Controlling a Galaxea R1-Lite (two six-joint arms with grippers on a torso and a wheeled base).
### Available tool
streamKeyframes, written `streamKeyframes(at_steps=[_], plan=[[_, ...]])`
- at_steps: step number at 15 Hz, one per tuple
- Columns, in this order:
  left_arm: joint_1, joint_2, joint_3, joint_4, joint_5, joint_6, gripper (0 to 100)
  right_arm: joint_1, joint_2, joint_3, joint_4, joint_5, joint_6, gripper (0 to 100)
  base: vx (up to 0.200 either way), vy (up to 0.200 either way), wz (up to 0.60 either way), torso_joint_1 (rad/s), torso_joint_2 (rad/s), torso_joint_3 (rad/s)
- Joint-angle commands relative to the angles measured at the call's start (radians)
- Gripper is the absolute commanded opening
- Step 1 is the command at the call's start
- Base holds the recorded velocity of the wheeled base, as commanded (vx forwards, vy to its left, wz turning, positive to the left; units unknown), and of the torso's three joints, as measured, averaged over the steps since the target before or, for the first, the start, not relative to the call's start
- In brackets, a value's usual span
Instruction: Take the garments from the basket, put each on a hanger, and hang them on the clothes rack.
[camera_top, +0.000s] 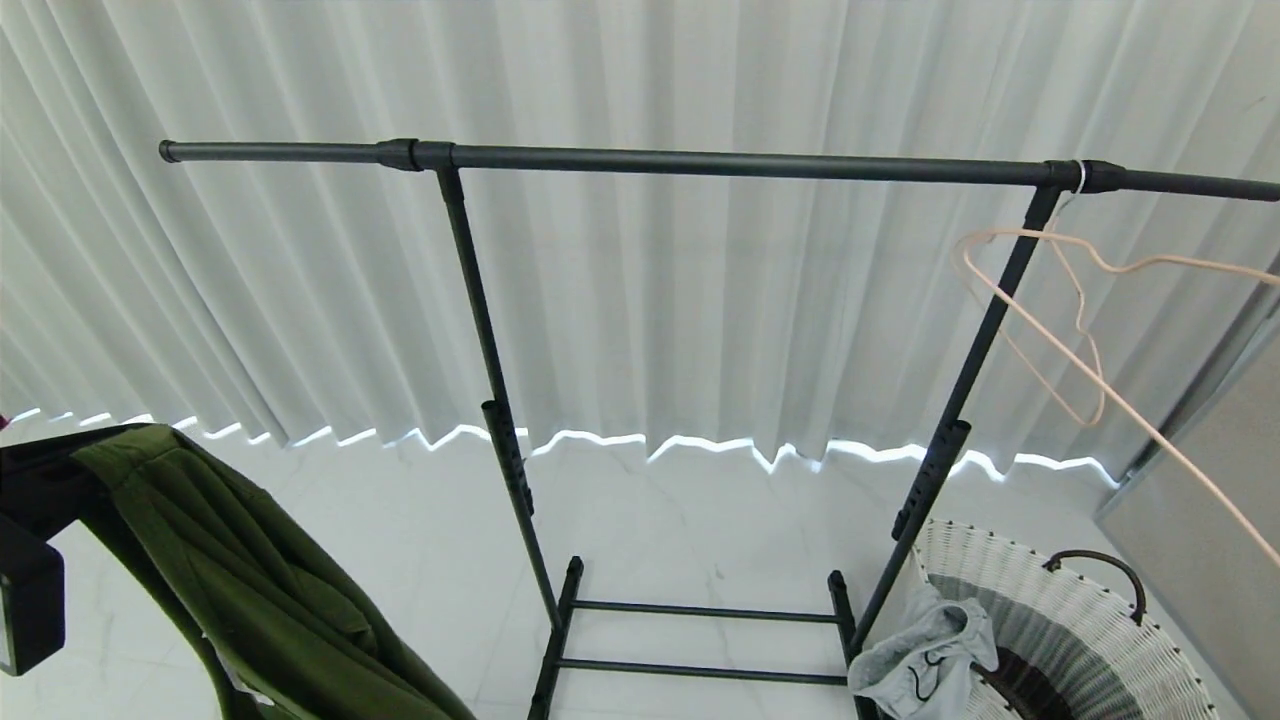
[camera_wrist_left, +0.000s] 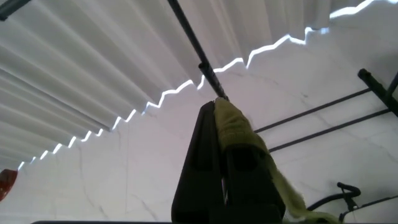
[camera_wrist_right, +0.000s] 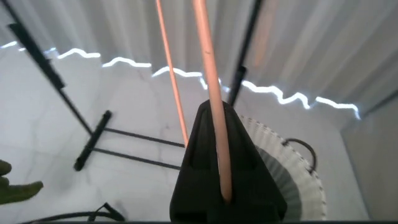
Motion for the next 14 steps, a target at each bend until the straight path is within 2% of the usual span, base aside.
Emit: streamKeyframes(at_steps=[1,5,6,8,10,12,14], plan=[[-0.006,0.008,-0.012,-0.002,0.0,0.001,0,0.1,0.05,-0.03,0.0,-0.001,-0.002,0,0.0,0.0,0.0,0.0,0.0,0.0],[-0.041,0.12,-0.116,-0.005,0.001,-0.016,0,0.425,0.141,-0.073,-0.001,-0.009,-0.002,0,0.0,0.0,0.0,0.0,0.0,0.0],[-0.05,0.168,-0.15,-0.005,0.001,-0.044,0,0.494,0.155,-0.069,0.0,-0.012,-0.002,0,0.0,0.0,0.0,0.0,0.0,0.0],[-0.115,0.266,-0.231,-0.005,0.015,-0.148,0,0.615,0.173,-0.058,0.006,-0.016,-0.002,0,0.0,0.0,0.0,0.0,0.0,0.0],[-0.199,0.369,-0.317,-0.005,0.089,-0.286,0,0.704,0.176,-0.039,0.008,-0.016,-0.001,0,0.0,0.0,0.0,0.0,0.0,0.0],[-0.267,0.465,-0.412,-0.005,0.161,-0.415,0,0.745,0.178,-0.029,0.008,-0.016,-0.001,0,0.0,0.0,0.0,0.0,0.0,0.0],[-0.288,0.542,-0.464,-0.005,0.21,-0.482,0,0.756,0.185,-0.033,0.008,-0.016,-0.001,0,0.0,0.0,0.0,0.0,0.0,0.0]])
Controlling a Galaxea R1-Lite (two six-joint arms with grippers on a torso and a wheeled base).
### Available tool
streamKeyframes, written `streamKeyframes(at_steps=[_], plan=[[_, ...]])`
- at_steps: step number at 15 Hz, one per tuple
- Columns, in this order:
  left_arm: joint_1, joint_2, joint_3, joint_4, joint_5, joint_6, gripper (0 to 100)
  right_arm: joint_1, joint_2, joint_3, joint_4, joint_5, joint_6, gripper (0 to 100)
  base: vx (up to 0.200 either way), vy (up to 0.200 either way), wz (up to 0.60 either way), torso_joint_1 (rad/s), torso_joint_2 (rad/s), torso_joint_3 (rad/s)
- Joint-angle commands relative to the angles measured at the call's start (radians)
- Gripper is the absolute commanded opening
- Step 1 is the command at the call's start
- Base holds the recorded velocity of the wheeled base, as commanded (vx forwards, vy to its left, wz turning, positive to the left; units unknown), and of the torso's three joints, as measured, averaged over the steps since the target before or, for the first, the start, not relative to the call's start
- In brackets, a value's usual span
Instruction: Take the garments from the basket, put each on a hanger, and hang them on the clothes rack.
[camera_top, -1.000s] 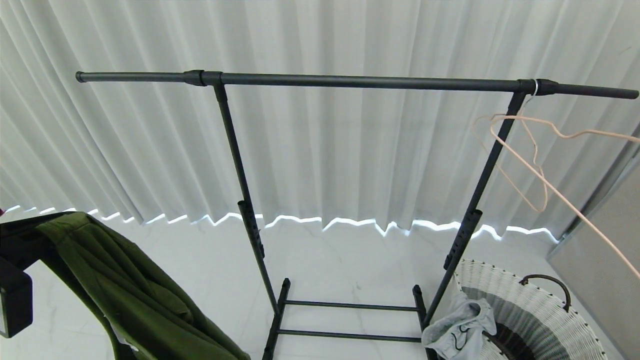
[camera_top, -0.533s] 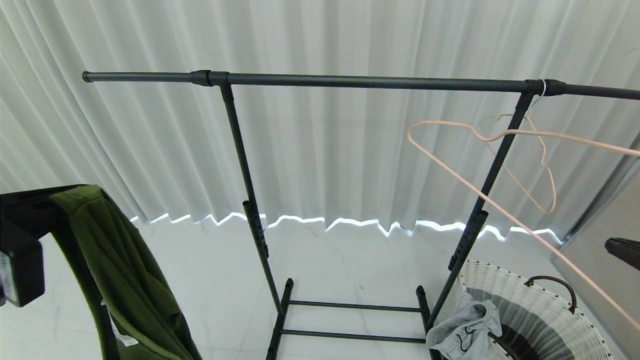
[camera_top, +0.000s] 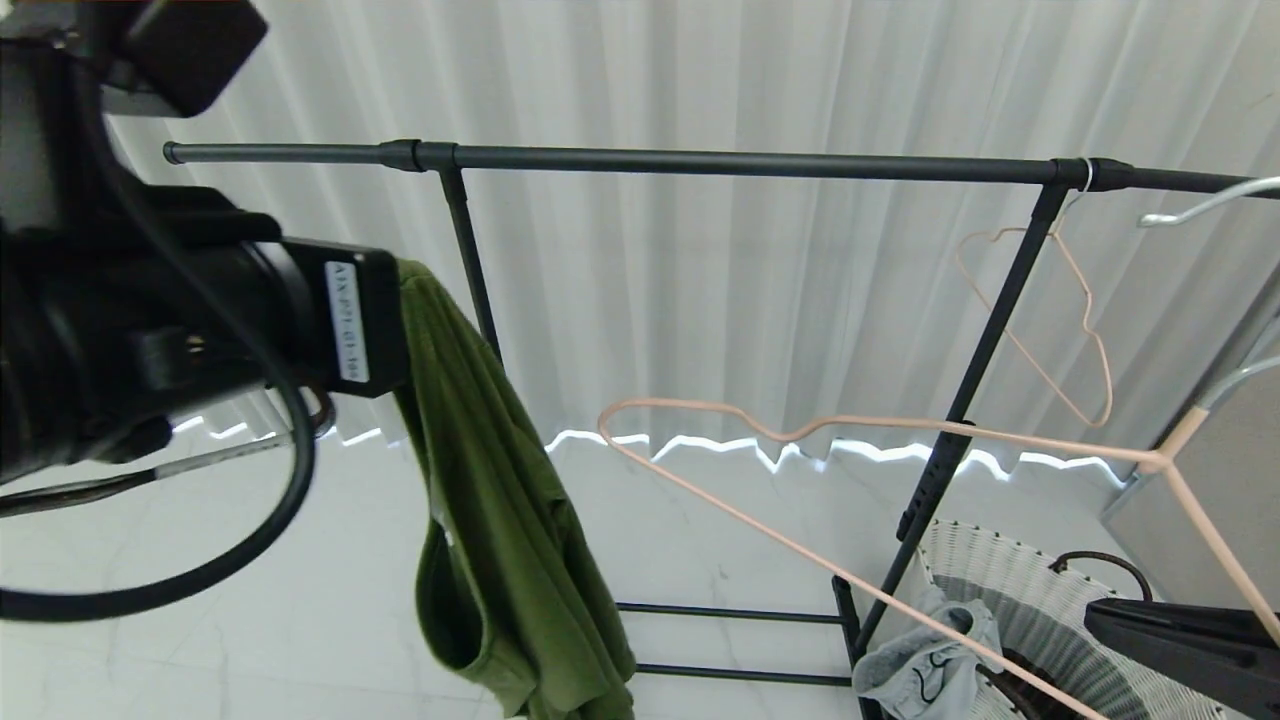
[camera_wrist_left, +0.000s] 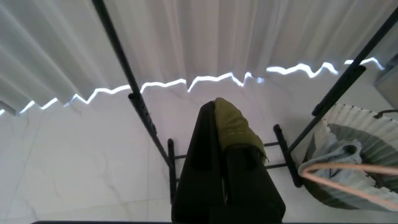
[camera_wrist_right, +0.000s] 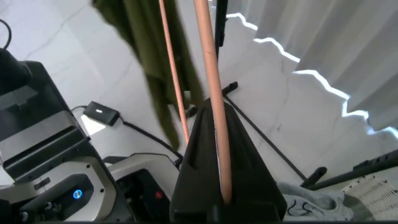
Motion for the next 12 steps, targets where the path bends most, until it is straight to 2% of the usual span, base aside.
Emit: streamKeyframes(at_steps=[1,6,10,12], plan=[[-0.032,0.13,-0.058,0.001,0.026,-0.031,0,0.016,0.017,-0.004,0.0,-0.001,0.0,0,0.0,0.0,0.0,0.0,0.0,0.0],[-0.032,0.154,-0.068,-0.01,0.027,-0.028,0,0.019,0.044,-0.03,-0.009,0.006,-0.002,0,0.0,0.0,0.0,0.0,0.0,0.0],[-0.029,0.179,-0.072,-0.05,0.032,-0.023,0,0.105,0.053,-0.03,-0.011,0.006,0.004,0,0.0,0.0,0.0,0.0,0.0,0.0],[-0.03,0.179,-0.072,-0.05,0.034,-0.021,0,0.119,0.064,-0.031,-0.012,0.001,0.004,0,0.0,0.0,0.0,0.0,0.0,0.0]])
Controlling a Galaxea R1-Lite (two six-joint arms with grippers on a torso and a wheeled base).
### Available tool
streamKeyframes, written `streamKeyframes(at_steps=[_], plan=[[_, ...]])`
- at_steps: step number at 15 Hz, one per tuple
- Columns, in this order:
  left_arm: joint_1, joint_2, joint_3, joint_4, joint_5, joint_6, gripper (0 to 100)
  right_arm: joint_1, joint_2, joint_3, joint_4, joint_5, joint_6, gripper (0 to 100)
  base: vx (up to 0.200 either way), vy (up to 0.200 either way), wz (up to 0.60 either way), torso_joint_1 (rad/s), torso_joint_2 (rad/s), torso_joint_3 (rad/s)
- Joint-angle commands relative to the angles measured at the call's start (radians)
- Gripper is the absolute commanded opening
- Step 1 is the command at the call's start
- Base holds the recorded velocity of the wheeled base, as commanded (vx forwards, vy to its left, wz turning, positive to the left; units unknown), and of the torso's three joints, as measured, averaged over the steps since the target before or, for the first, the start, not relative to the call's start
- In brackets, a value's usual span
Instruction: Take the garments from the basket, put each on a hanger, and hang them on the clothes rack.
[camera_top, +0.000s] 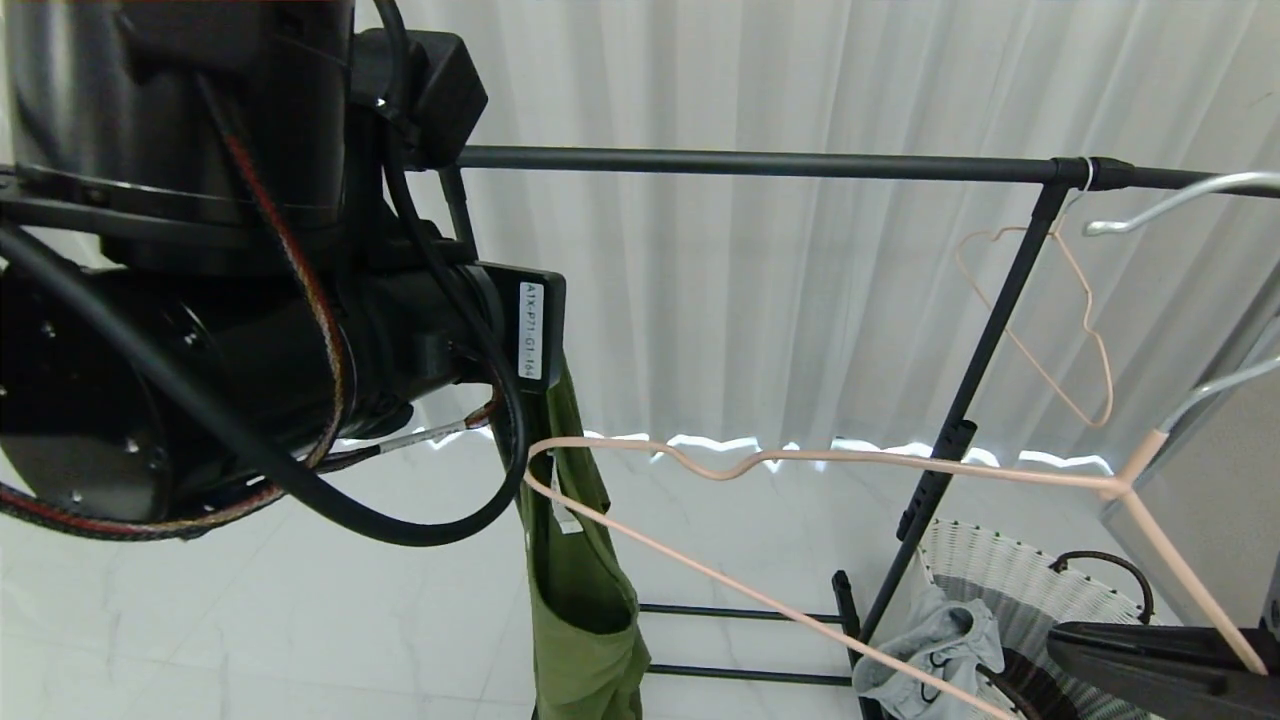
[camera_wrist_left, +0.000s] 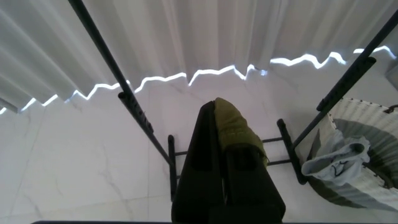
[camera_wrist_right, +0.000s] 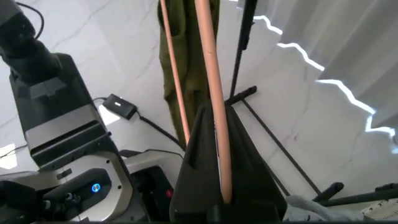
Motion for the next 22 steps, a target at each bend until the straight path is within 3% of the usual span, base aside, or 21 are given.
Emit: streamKeyframes(at_steps=[1,2,5,7,12,15,18,19,22], plan=[[-0.002,0.002,-0.003,0.0,0.01,0.002,0,0.008,0.039,-0.004,-0.01,-0.005,0.002,0,0.0,0.0,0.0,0.0,0.0,0.0],[-0.002,0.0,-0.003,0.0,0.011,0.002,0,0.008,0.056,-0.007,-0.03,-0.015,0.002,0,0.0,0.0,0.0,0.0,0.0,0.0],[-0.005,-0.012,-0.003,0.0,0.027,0.009,0,0.008,0.177,-0.01,-0.205,-0.146,0.026,0,0.0,0.0,0.0,0.0,0.0,0.0],[-0.005,-0.013,-0.003,0.0,0.031,0.009,0,0.008,0.223,-0.024,-0.283,-0.15,0.039,0,0.0,0.0,0.0,0.0,0.0,0.0],[-0.005,-0.007,-0.019,-0.002,0.045,0.003,0,0.02,0.233,-0.036,-0.279,-0.155,0.04,0,0.0,0.0,0.0,0.0,0.0,0.0],[-0.005,-0.003,-0.022,0.0,0.046,0.005,0,0.02,0.281,-0.053,-0.28,-0.269,0.074,0,0.0,0.0,0.0,0.0,0.0,0.0],[0.004,0.036,-0.022,-0.002,0.051,0.002,0,0.017,0.307,-0.111,-0.277,-0.295,0.128,0,0.0,0.0,0.0,0.0,0.0,0.0],[0.006,0.07,-0.037,-0.002,0.054,-0.011,0,0.015,0.33,-0.136,-0.279,-0.348,0.16,0,0.0,0.0,0.0,0.0,0.0,0.0],[0.004,0.125,-0.097,-0.002,0.054,-0.049,0,0.029,0.349,-0.159,-0.283,-0.362,0.187,0,0.0,0.0,0.0,0.0,0.0,0.0]])
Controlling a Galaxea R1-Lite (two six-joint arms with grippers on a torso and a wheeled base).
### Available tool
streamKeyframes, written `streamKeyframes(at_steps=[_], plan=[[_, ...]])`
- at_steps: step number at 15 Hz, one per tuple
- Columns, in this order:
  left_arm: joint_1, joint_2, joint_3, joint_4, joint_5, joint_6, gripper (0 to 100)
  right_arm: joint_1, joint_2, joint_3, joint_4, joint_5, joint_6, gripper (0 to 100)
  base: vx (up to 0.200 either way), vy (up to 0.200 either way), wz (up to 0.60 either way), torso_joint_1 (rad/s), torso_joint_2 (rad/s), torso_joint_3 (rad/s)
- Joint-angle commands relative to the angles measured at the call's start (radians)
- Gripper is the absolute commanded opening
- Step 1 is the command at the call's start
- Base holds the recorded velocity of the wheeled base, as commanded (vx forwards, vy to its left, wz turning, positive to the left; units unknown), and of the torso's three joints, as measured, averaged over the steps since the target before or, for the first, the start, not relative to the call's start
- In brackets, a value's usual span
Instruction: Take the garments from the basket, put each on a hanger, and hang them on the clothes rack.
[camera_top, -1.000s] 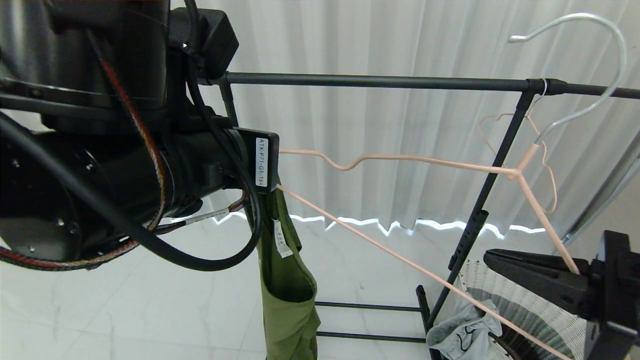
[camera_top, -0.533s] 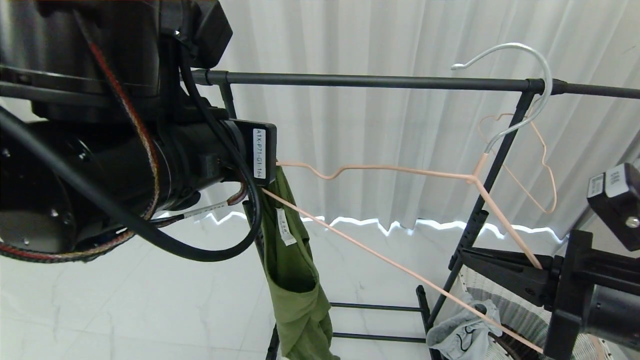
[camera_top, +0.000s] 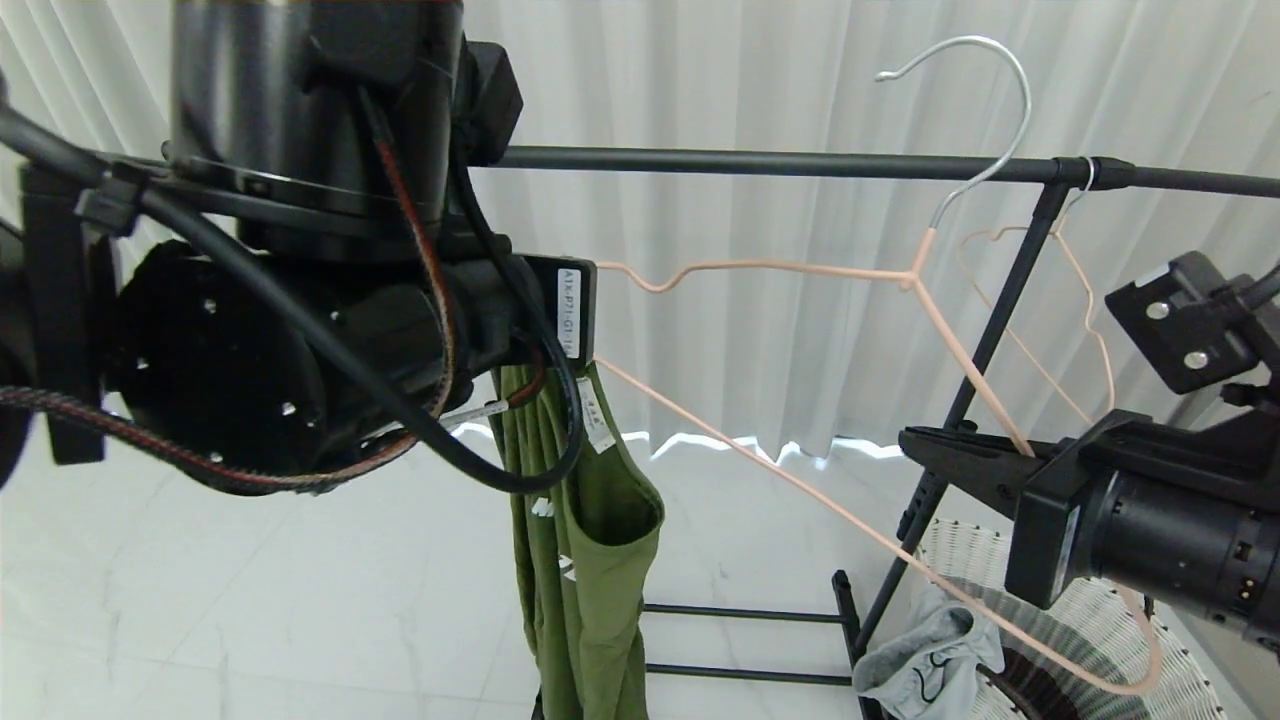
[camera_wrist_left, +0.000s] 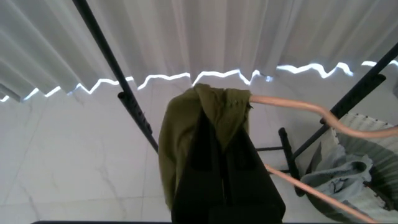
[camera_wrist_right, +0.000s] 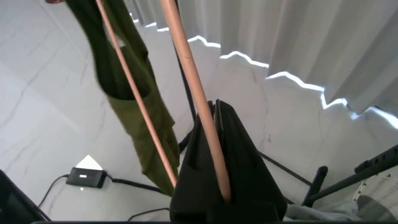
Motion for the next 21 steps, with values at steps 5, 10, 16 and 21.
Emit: streamKeyframes(at_steps=[5,10,16,21], plan=[[-0.001,0.063,-0.058,0.003,0.0,-0.067,0,0.05,0.085,-0.014,-0.029,-0.008,0.002,0,0.0,0.0,0.0,0.0,0.0,0.0],[-0.028,0.05,-0.065,0.003,0.0,-0.082,0,0.165,0.148,-0.008,-0.044,-0.008,0.071,0,0.0,0.0,0.0,0.0,0.0,0.0],[-0.047,-0.078,0.042,0.003,-0.06,0.112,0,0.096,0.11,0.015,0.009,-0.004,0.085,0,0.0,0.0,0.0,0.0,0.0,0.0],[-0.073,-0.096,0.059,0.002,-0.112,0.109,0,0.098,0.103,0.014,-0.031,-0.007,0.08,0,0.0,0.0,0.0,0.0,0.0,0.0]])
